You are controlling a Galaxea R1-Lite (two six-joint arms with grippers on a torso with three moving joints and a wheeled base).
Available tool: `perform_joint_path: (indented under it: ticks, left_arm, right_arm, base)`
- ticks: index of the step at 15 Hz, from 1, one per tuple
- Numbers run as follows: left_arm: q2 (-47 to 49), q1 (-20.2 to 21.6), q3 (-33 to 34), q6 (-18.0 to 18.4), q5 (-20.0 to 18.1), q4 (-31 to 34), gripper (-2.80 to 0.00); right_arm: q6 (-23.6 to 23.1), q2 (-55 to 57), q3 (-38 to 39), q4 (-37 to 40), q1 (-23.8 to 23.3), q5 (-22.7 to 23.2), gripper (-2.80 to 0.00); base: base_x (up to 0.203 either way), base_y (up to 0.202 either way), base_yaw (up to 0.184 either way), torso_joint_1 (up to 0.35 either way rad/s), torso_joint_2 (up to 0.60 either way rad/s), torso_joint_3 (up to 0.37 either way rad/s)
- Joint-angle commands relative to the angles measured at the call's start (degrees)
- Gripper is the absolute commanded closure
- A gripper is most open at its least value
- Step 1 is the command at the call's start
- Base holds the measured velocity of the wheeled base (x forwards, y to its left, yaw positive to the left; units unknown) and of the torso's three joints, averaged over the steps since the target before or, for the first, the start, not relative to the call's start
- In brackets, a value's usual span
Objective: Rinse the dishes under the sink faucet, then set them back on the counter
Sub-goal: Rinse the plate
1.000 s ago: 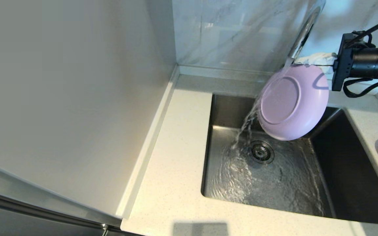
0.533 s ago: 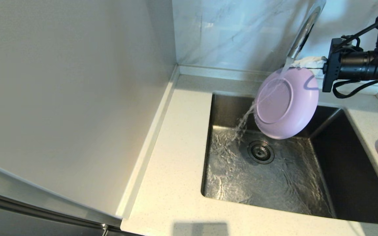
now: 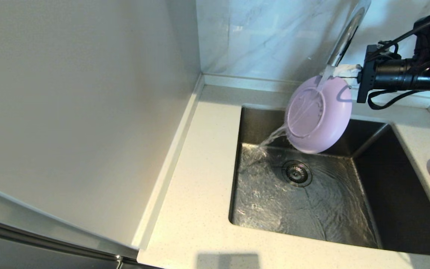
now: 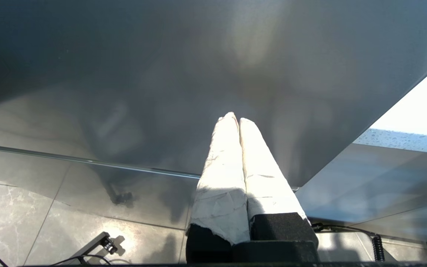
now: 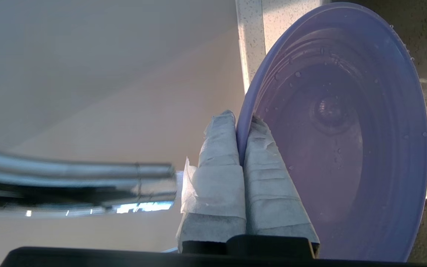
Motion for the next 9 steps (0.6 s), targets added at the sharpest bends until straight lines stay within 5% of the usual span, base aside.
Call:
perform_joint_path:
  ticks: [1, 9]
  left_arm:
    - [0.00, 0.00, 0.00, 0.01, 0.01, 0.00, 0.00]
    - [0.00, 0.00, 0.00, 0.01, 0.01, 0.00, 0.00]
  right_arm:
    - [0.36, 1.08, -0.34, -0.87, 0.83, 0.30, 0.00]
    - [0.33, 1.93, -0.68, -3.59, 3.90, 0.30, 0.00]
  base:
    - [0.000, 0.000, 0.000, 0.000, 0.00, 0.000]
    - [0.000, 0.000, 0.000, 0.000, 0.00, 0.000]
